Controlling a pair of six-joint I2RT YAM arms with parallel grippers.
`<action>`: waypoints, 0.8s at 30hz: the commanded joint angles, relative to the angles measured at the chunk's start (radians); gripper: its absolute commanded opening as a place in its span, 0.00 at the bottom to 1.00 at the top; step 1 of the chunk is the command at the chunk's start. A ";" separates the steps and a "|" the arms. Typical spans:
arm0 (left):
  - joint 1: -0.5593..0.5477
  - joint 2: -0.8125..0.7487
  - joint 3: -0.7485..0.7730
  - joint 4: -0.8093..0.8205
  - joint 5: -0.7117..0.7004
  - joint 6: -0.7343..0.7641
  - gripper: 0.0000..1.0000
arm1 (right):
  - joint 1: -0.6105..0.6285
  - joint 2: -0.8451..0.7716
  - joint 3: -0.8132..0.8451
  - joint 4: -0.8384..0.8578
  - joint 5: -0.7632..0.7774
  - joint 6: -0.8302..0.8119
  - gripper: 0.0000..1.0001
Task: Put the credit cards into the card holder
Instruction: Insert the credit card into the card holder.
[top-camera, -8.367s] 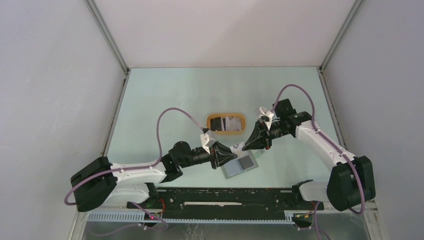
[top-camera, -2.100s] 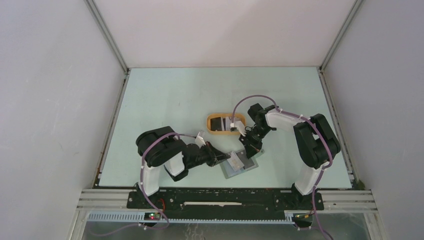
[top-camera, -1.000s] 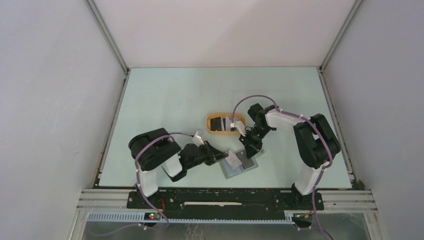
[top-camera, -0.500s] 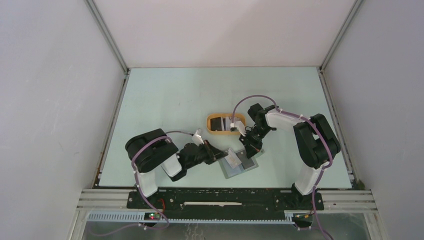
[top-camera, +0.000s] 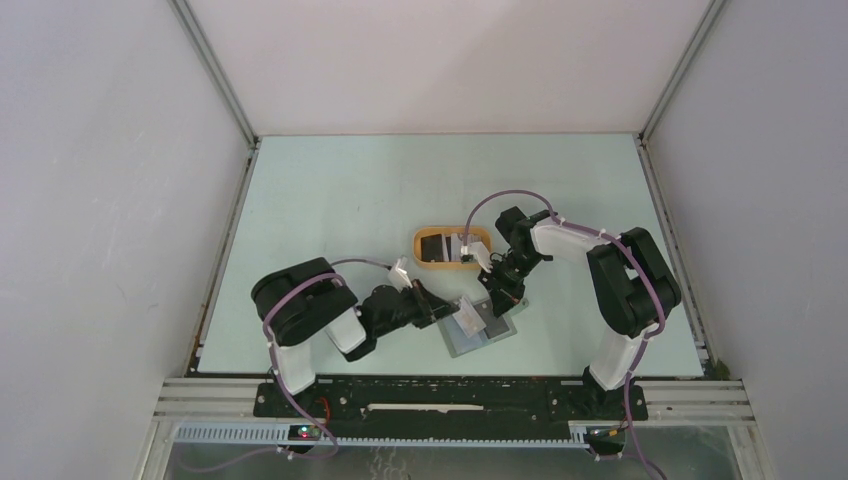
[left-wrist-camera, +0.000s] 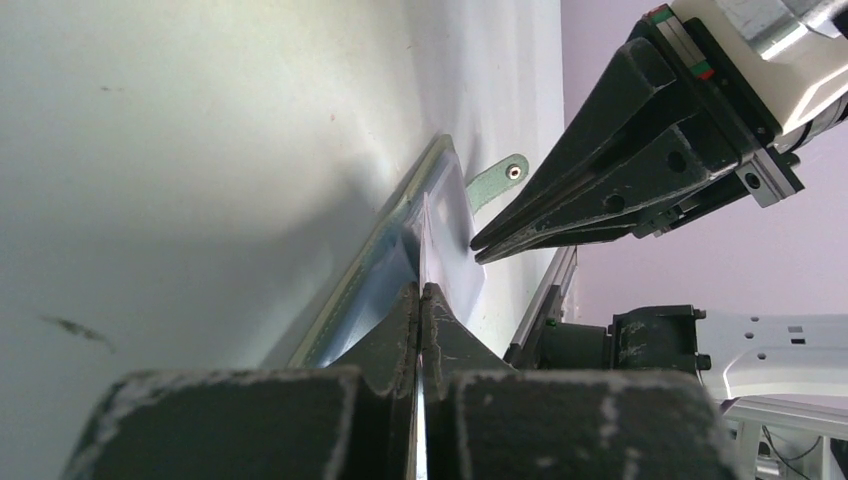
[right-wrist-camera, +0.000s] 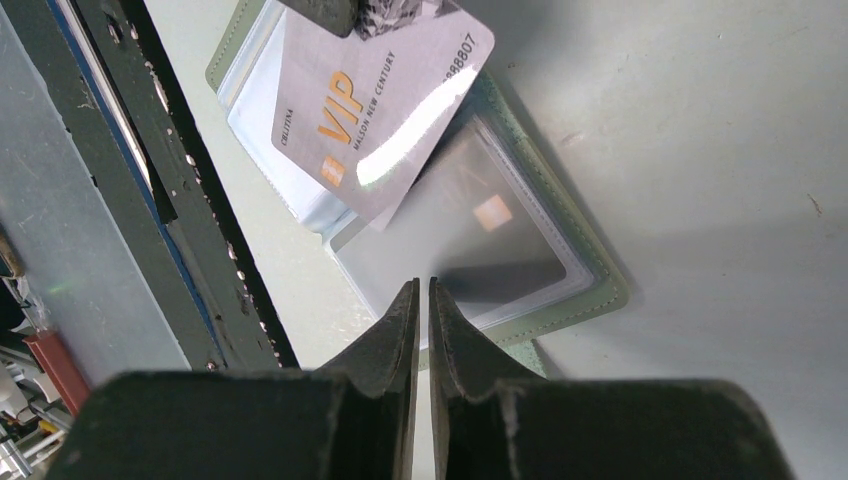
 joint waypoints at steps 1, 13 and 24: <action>-0.011 -0.014 0.040 0.004 -0.020 0.048 0.00 | 0.001 -0.015 0.034 0.004 -0.005 0.007 0.14; -0.016 0.025 0.042 0.007 0.037 -0.039 0.00 | -0.001 -0.016 0.034 0.004 -0.005 0.007 0.14; -0.016 0.041 0.035 -0.014 0.067 -0.116 0.00 | 0.000 -0.017 0.033 0.004 -0.005 0.007 0.14</action>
